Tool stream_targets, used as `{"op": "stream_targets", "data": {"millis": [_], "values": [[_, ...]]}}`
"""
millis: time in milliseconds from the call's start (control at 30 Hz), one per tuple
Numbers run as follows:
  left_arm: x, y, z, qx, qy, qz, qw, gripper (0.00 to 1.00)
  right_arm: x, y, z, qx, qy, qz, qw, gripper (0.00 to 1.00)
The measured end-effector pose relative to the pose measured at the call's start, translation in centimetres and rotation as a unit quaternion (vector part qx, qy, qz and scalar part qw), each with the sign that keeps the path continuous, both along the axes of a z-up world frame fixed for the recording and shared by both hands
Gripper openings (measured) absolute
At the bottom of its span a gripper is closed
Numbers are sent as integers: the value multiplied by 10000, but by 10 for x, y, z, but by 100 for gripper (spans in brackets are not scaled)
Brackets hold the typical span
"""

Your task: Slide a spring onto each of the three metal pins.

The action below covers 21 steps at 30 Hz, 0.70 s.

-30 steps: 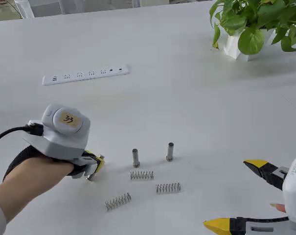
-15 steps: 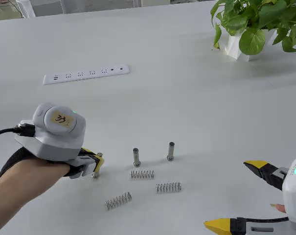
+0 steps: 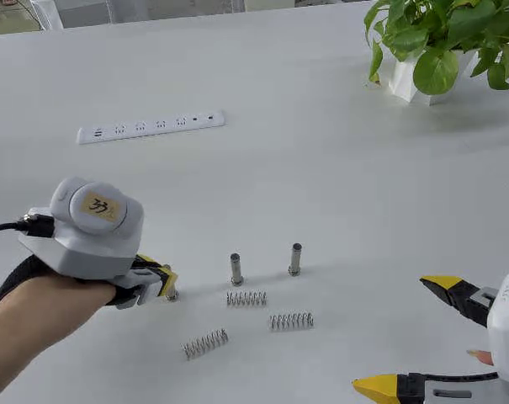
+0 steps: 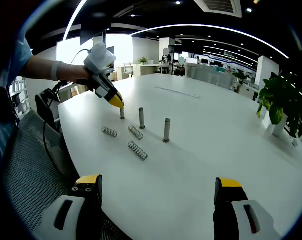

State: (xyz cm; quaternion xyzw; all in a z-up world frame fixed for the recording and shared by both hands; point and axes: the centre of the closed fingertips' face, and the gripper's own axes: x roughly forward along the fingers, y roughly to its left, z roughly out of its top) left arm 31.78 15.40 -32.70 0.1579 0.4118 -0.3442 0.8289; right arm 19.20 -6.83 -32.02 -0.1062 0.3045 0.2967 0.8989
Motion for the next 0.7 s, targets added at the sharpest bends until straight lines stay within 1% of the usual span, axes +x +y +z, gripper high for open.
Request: {"op": "stream_targets", "data": {"millis": [233,400,700], "values": [[-2,-1,-1,53,-51,-76,9999,5,0,0,0,-18,4,8,10000,93],[-1,-1,-1,73,-107,-120,9998,5,0,0,-1,-18,12,17,10000,93],[-4,-2,-1,48,-187,-153,9997,5,-1,0,-1,-30,14,19,10000,93]]}}
